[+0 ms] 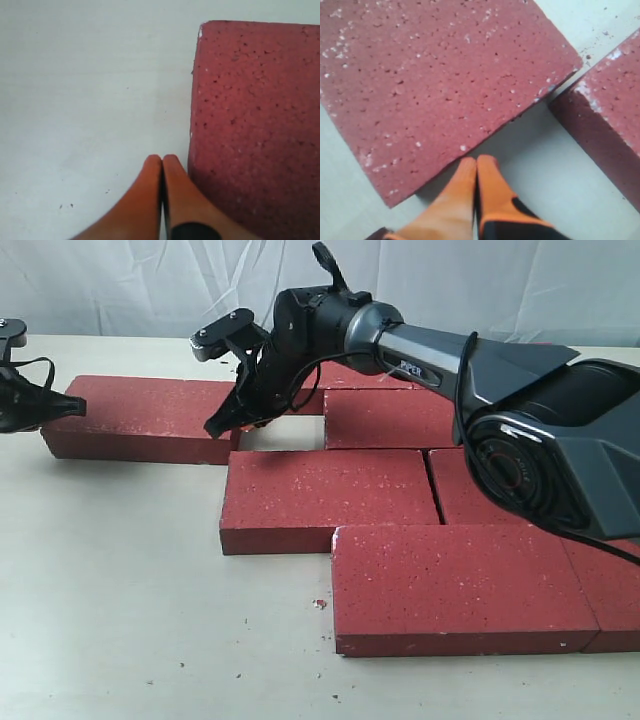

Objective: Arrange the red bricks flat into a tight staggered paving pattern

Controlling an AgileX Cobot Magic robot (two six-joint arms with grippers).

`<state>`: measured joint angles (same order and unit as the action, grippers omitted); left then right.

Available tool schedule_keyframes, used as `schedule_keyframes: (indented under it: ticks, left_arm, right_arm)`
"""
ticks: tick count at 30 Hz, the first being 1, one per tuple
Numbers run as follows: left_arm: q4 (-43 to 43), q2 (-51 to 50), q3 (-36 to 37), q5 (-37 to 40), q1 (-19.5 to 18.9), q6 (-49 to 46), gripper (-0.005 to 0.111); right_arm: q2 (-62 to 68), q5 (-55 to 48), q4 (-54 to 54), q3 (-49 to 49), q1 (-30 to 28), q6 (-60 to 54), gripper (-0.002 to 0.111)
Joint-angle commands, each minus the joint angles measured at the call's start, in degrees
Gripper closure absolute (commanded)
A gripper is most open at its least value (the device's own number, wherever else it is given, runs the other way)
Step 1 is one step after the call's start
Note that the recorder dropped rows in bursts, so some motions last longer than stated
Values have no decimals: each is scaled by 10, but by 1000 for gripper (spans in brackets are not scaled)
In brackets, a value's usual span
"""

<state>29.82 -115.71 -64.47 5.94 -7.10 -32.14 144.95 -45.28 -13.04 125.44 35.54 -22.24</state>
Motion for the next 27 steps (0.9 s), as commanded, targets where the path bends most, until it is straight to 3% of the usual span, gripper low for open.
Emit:
schedule_keyframes:
  ticks: [1,18,27]
  left_arm:
    - [3,0,-3,9,4,2,107]
    - [-24,27,-3,87,4,1,107]
    - [-46,25,-3,87,0,8,107]
  right_arm:
    - [-7,6,-13,0,-1,0,109]
    - [-25,-64,41,0,-2,1,109]
    - [-24,-66,53,0,-2,4,109]
